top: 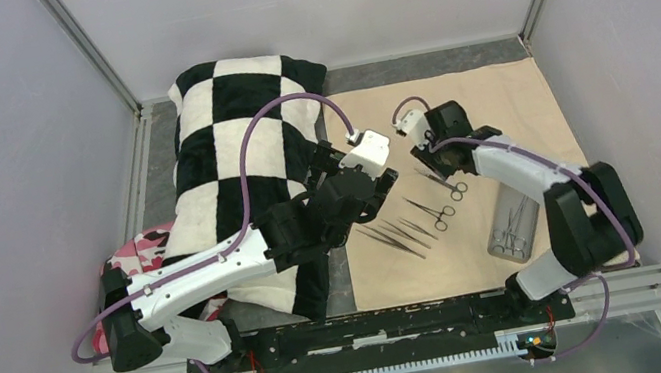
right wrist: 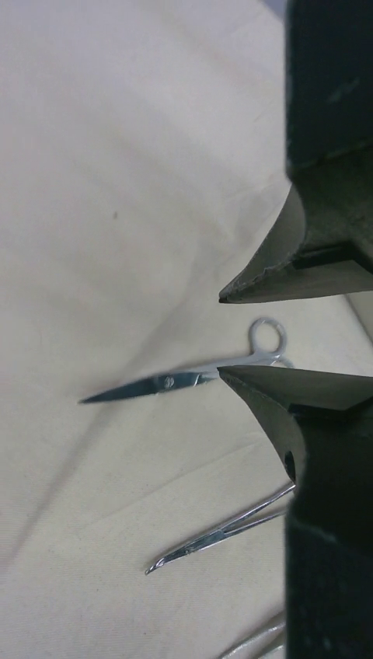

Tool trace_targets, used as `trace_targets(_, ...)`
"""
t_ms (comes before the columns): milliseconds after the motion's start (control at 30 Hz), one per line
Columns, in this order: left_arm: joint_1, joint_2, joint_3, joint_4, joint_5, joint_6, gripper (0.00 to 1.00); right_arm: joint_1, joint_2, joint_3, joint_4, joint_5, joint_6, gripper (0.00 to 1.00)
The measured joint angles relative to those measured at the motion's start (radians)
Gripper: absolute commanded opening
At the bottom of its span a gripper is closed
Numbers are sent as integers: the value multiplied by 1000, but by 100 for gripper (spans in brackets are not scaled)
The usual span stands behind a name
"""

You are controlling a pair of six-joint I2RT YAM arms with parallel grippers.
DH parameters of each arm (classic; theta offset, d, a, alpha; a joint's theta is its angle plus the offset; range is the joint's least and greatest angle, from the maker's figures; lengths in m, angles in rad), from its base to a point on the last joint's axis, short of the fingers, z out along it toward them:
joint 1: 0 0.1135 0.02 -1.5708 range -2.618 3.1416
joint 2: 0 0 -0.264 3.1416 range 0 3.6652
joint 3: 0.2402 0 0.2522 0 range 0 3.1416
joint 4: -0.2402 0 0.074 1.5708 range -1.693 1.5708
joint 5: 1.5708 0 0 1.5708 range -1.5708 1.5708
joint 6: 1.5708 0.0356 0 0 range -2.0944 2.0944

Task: Open and lay out the surgical kit
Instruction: Place the medical item in the surgical kit, then pick up the medical item from the container.

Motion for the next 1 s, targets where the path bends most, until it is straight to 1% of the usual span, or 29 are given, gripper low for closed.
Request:
trace_targets(67, -1, 0, 0, 0, 0, 0, 100, -6, -80, -11, -2, 39, 38, 50)
trace_targets(133, -4, 0, 0, 0, 0, 0, 100, -36, -177, -36, -2, 72, 99, 52)
trace_targets(200, -7, 0, 0, 0, 0, 0, 100, -106, -275, -74, -2, 93, 173, 54)
trace_targets(300, -11, 0, 0, 0, 0, 0, 100, -279, -409, -143, -26, 106, 313, 54)
trace_targets(433, -12, 0, 0, 0, 0, 0, 100, -449, -480, -206, -106, 95, 451, 53)
trace_targets(567, -16, -1, 0, 0, 0, 0, 100, -575, -492, -270, -161, 29, 529, 46)
trace_targets(633, -19, -3, 0, 0, 0, 0, 100, -628, -473, -306, -167, -14, 549, 42)
trace_targets(700, -18, -5, 0, 0, 0, 0, 100, -668, -436, -336, -169, -55, 563, 41)
trace_targets(800, -19, -5, 0, 0, 0, 0, 100, -699, -379, -388, -161, -104, 583, 41)
trace_targets(867, -18, -5, 0, 0, 0, 0, 100, -706, -375, -394, -143, -128, 597, 41)
trace_targets(1000, -18, -5, 0, 0, 0, 0, 100, -706, -369, -395, -119, -128, 605, 40)
